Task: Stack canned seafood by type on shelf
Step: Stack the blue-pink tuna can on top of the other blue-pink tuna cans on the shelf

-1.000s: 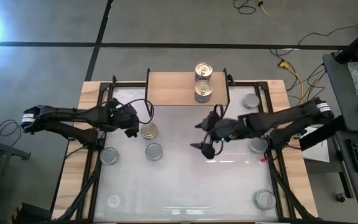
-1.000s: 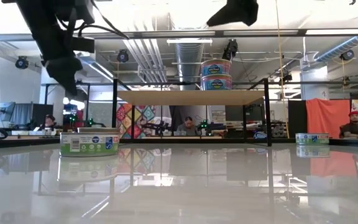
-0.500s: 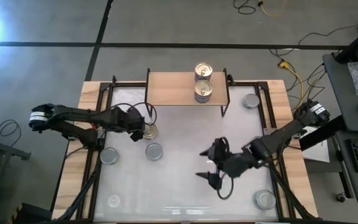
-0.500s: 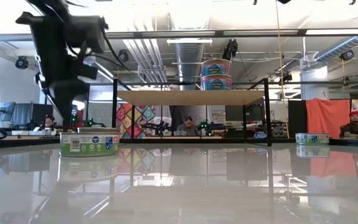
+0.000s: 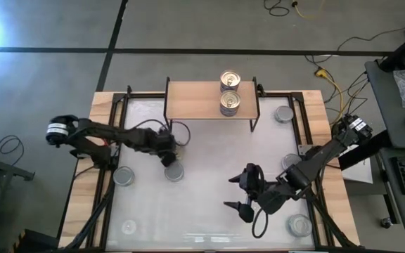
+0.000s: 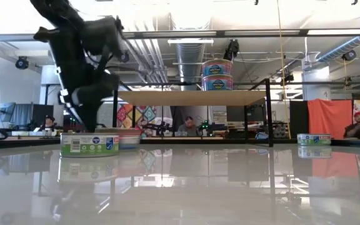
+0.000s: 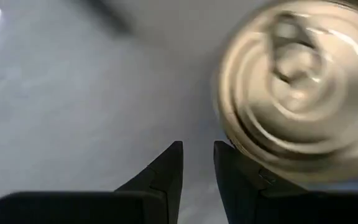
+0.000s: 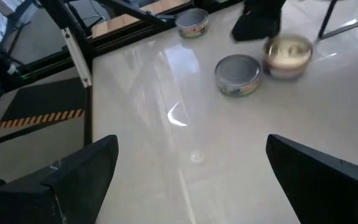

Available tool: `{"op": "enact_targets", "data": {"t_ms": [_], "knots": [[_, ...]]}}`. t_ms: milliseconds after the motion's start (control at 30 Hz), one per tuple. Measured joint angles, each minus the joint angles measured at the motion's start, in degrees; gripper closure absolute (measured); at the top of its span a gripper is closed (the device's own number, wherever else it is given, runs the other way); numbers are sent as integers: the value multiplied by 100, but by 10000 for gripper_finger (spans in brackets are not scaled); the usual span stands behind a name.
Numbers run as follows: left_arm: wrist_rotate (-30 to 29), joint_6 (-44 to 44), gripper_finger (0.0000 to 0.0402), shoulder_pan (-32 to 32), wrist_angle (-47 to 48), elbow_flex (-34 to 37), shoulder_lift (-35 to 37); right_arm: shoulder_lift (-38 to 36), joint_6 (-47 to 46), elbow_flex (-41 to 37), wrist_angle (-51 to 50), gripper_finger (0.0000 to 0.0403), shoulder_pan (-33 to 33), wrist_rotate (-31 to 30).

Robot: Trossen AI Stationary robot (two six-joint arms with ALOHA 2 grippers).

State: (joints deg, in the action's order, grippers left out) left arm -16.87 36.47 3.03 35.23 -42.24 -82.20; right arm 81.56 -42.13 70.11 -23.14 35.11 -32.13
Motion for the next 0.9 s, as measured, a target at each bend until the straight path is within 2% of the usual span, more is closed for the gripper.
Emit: {"op": "enact_targets", "data": {"t_ms": [100, 200, 333, 500, 667, 800, 900], "knots": [[318, -173, 325, -489, -1069, 7, -145, 2, 173, 0, -23, 3, -64, -156], [620, -725, 325, -1040, -2349, 4, -289, 4, 371, 0, -24, 3, -146, -368], [510, -1071, 325, -1442, -2671, 4, -265, 6, 573, 0, -43, 3, -266, -549], [-126, -1351, 325, -1480, -2653, 142, -73, 7, 714, -160, -35, 3, -427, -568], [-215, -2036, 325, -1434, -3289, 396, -204, 7, 769, -855, 88, 3, -640, -529], [-265, -2438, 324, -1333, -3848, 588, -361, 11, 823, -1585, 816, 3, -875, -284], [-462, -2655, 324, -1038, -3918, 600, -437, 11, 963, -2047, 1551, 3, -1104, -118]]}}
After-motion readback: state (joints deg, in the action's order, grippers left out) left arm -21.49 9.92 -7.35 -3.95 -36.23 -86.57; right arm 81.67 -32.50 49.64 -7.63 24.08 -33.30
